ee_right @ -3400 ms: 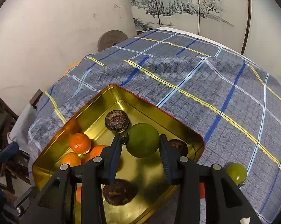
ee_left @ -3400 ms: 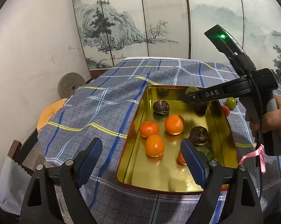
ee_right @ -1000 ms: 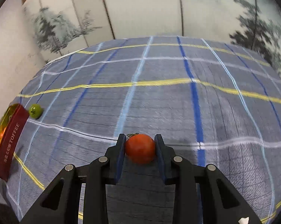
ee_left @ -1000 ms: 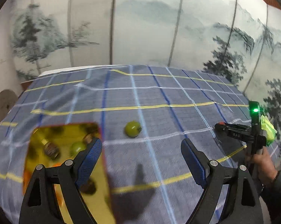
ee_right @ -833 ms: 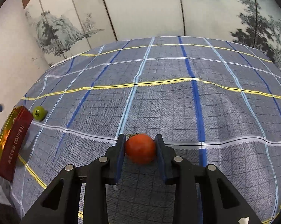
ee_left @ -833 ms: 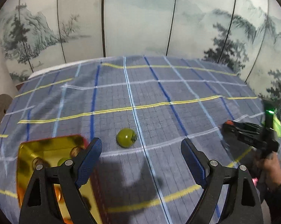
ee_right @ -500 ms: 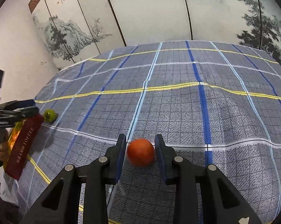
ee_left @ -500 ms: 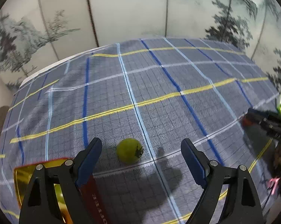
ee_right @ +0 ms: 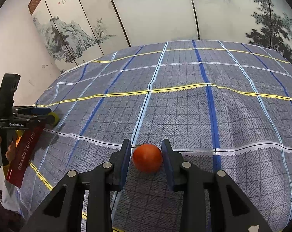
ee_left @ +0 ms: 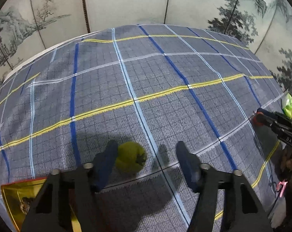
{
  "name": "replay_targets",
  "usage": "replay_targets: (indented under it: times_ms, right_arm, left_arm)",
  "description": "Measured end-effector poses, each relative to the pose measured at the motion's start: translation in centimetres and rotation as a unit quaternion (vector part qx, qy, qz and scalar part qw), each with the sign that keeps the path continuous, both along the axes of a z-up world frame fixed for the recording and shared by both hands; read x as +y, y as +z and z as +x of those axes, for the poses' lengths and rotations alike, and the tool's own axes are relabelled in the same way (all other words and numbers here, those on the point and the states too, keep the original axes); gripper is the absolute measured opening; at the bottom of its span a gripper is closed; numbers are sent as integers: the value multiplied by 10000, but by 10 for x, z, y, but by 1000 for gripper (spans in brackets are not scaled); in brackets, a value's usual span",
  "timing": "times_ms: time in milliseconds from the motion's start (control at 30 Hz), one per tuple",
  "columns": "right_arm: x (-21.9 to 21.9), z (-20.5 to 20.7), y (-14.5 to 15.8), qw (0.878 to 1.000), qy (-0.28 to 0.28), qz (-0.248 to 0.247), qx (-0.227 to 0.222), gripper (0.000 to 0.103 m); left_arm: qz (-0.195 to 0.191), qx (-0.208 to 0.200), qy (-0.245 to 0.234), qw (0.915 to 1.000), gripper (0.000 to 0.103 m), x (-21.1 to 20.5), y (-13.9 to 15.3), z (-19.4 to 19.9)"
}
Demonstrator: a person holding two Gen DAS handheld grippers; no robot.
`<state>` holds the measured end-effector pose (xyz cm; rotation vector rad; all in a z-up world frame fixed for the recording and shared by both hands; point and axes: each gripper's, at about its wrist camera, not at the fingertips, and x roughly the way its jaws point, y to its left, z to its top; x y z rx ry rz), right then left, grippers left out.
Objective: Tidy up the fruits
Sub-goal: 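Grasp the green tomato on the cloth with the left gripper while the right holds the red tomato, then carry the green tomato into the tin with the left gripper and release while the right holds the red tomato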
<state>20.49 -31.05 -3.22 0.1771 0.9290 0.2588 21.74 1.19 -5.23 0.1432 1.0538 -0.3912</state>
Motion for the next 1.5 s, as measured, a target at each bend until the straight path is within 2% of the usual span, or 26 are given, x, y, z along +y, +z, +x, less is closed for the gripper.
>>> replay_targets:
  times_ms: [133, 267, 367, 467, 600, 767, 900, 1067, 1233, 1500]
  right_arm:
    - [2, 3, -4, 10000, -12, -26, 95, 31]
    - [2, 4, -6, 9999, 0, -50, 139, 31]
    - [4, 5, -7, 9998, 21, -105, 164, 32]
    - [5, 4, -6, 9998, 16, -94, 164, 32]
    - [5, 5, -6, 9998, 16, -92, 167, 32]
    - [6, 4, -6, 9998, 34, -84, 168, 35]
    - [8, 4, -7, 9998, 57, -104, 167, 36]
    - [9, 4, -6, 9998, 52, -112, 167, 36]
    - [7, 5, -7, 9998, 33, -135, 169, 36]
    - [8, 5, -6, 9995, 28, -263, 165, 36]
  left_arm:
    - [362, -88, 274, 9989, 56, 0, -2, -1]
    - [438, -19, 340, 9985, 57, -1, -5, 0]
    - [581, 236, 237, 9978, 57, -5, -14, 2]
    - [513, 176, 105, 9985, 56, -9, -13, -1]
    - [527, 122, 172, 9984, 39, -7, -12, -2]
    - [146, 223, 237, 9994, 37, -4, -10, -11]
    - [-6, -112, 377, 9992, 37, -11, 1, -41]
    - [-435, -449, 507, 9968, 37, -20, 27, -87]
    - [-905, -552, 513, 9930, 37, -23, 47, -129]
    - [-1166, -586, 897, 9874, 38, 20, 64, -173]
